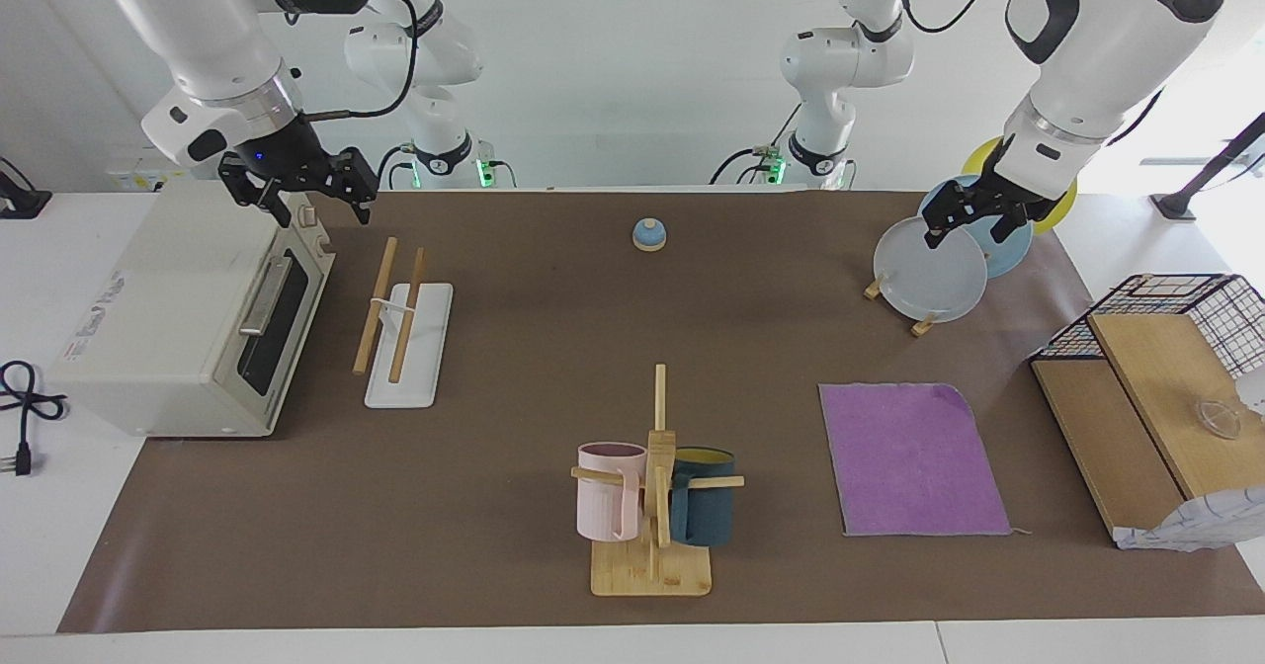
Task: Fold towel and hang on rack
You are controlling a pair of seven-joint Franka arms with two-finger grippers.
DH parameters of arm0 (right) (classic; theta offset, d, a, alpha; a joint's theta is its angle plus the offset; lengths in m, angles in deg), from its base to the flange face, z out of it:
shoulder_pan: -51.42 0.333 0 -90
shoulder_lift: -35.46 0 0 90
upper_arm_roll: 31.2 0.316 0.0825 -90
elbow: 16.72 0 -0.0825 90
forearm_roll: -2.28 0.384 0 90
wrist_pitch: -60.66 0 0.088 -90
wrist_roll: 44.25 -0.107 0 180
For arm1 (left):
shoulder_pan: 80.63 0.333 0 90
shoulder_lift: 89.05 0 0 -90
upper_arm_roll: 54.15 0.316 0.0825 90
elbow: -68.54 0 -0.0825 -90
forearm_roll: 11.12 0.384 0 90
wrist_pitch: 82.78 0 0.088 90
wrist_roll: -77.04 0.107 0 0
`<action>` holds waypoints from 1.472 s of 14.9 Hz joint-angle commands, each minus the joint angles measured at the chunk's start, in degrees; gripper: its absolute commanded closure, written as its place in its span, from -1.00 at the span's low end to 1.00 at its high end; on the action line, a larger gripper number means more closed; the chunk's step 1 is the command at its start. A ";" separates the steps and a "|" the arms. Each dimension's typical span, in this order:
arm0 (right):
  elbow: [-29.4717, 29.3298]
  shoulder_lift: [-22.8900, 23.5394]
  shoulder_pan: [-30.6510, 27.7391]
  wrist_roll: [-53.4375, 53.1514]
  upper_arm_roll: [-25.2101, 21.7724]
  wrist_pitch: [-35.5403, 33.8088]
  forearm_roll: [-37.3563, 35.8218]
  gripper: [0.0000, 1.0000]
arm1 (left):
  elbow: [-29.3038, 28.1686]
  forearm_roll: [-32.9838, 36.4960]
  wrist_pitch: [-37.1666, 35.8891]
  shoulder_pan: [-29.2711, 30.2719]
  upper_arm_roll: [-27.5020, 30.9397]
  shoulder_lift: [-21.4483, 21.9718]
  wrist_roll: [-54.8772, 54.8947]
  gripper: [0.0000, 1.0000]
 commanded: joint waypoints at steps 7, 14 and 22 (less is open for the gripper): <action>0.02 -0.52 -0.45 0.77 0.39 -0.90 0.24 -1.00 | -0.48 1.13 -1.04 -0.29 0.01 1.27 -0.23 -1.00; 0.02 -0.52 -0.46 0.85 0.39 -0.91 0.24 -1.00 | -7.86 0.69 11.33 2.33 0.18 -0.82 -1.38 -1.00; 0.02 -0.52 -0.46 0.85 0.39 -0.99 0.24 -1.00 | -9.62 0.69 35.41 8.48 0.18 -21.12 -1.55 -1.00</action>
